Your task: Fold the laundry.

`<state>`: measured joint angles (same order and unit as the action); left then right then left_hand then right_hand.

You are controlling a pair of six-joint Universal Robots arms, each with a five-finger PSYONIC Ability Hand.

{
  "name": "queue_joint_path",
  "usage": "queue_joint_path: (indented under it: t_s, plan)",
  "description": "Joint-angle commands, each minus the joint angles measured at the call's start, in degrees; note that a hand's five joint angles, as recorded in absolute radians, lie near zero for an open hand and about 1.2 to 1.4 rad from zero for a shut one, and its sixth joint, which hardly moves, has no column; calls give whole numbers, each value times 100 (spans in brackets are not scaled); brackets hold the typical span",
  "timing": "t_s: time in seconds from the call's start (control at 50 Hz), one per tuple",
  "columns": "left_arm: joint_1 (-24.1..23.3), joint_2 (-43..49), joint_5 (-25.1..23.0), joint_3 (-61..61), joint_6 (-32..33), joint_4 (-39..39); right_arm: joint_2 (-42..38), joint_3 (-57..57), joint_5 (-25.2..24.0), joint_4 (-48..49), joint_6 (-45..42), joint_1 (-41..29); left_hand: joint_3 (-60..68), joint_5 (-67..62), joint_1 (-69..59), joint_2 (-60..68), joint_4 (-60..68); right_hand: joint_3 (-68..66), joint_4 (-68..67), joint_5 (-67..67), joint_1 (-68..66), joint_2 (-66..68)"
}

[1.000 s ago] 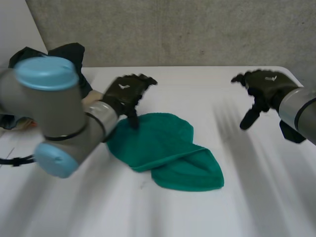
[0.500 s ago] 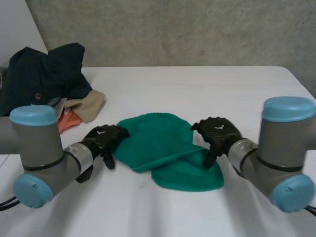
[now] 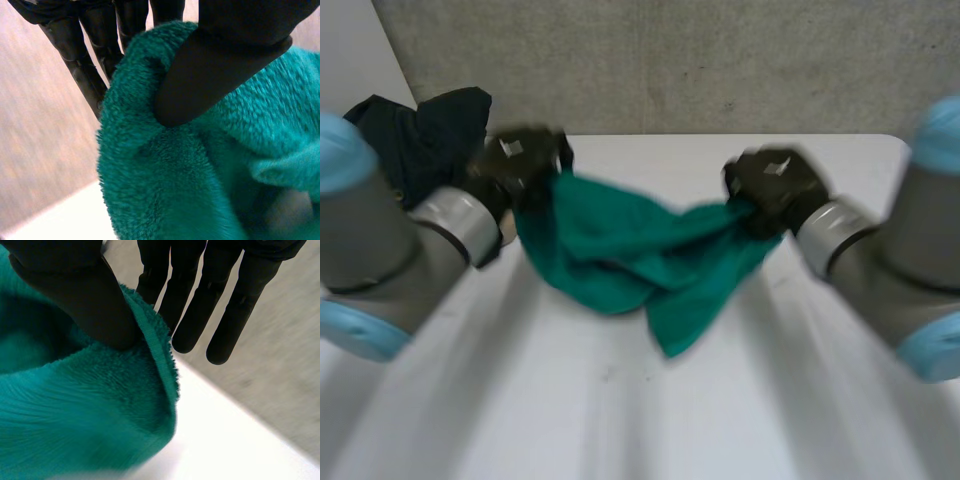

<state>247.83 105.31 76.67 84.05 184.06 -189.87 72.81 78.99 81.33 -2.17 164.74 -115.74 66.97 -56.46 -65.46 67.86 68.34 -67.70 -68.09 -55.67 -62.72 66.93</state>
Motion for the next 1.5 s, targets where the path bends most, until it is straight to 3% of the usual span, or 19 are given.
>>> queue_joint_path:
  t_s: [0.02,0.16,0.28,0.42,0.52,0.54,0.58,0.6,0.64,0.72,0.82,0.92,1.0,1.1,1.28,1.32,1.42,1.5]
  plan:
    - [20,-1477,-108,-257,-212,1126,1365,-665,-108,-1478,-337,762,1303,-1354,-1454,1214,1166,-1230,-1191,-1433,-1728,1307]
    - [46,-1523,-293,-407,-230,1462,1526,-728,-486,-1717,-354,877,1303,-1354,-1454,1214,1166,-1230,-1191,-1433,-1728,1307]
    - [55,-276,-293,-670,-169,1453,455,-692,-557,-1471,-337,632,1303,-1354,-1454,1214,1166,-1230,-1191,-1433,-1728,1307]
    - [90,1754,-214,-1864,-37,1462,-521,-815,84,-716,-249,315,1303,-1354,-1454,1214,1166,-1230,-1191,-1433,-1728,1307]
    - [318,2922,-13,-2944,577,1427,-1075,-903,804,13,-170,131,1303,-1354,-1454,1214,1166,-1230,-1191,-1433,-1728,1307]
    - [318,3021,49,-3078,622,1410,-1137,-903,858,75,-170,69,689,-740,-840,600,552,-1230,-1191,-1433,-1728,1307]
    - [275,3153,128,-3298,684,1348,-1269,-903,911,155,-170,-54,-1693,1642,1541,-1781,-1829,-1230,-1191,-1433,-1728,1307]
    - [214,3197,172,-3394,719,1296,-1409,-895,928,172,-170,-159,-4154,4103,4002,-4242,-4290,-1230,-1191,-1433,-1728,1307]
    - [126,3162,199,-3369,693,1286,-1498,-868,946,173,-170,-230,-4968,4917,4816,-5056,-5104,-1230,-1191,-1433,-1728,1307]
    - [-199,2690,286,-2852,701,1295,-1560,-719,964,164,-179,-300,-4953,4901,4801,-5041,-5089,-1230,-1191,-1433,-1728,1307]
    - [-419,1267,821,-1255,640,1103,-1498,-508,964,164,-187,-318,-4869,4818,4718,-4957,-5006,-1230,-1191,-1433,-1728,1307]
    - [-727,728,964,-180,517,707,-1402,-368,964,155,-152,-292,-4298,4247,4147,-4387,-4435,-1230,-1191,-1433,-1728,1307]
    - [-859,815,981,138,517,241,-1296,-236,946,146,-144,-283,-4196,4145,4044,-4284,-4332,-1230,-1191,-1433,-1728,1307]
    - [-859,1552,981,-133,561,-164,-1208,-86,920,155,-144,-283,-4196,4145,4044,-4284,-4332,-1230,-1191,-1433,-1728,1307]
    - [-754,2828,1025,-1408,438,170,-1155,72,902,173,-144,-221,-3709,3658,3557,-3797,-3845,-1230,-1191,-1433,-1728,1307]
    - [-736,2933,1043,-1496,447,196,-1164,90,911,190,-152,-221,-3240,3189,3088,-3328,-3376,-1230,-1191,-1433,-1728,1307]
    - [-350,3057,1017,-1690,412,188,-1155,81,902,199,-152,-221,1290,-1341,-1442,1202,1154,-1230,-1191,-1433,-1728,1307]
    - [-358,2978,1025,-1778,420,231,-1155,2,937,181,-170,-221,1303,-1354,-1454,1214,1166,-1230,-1191,-1433,-1728,1307]
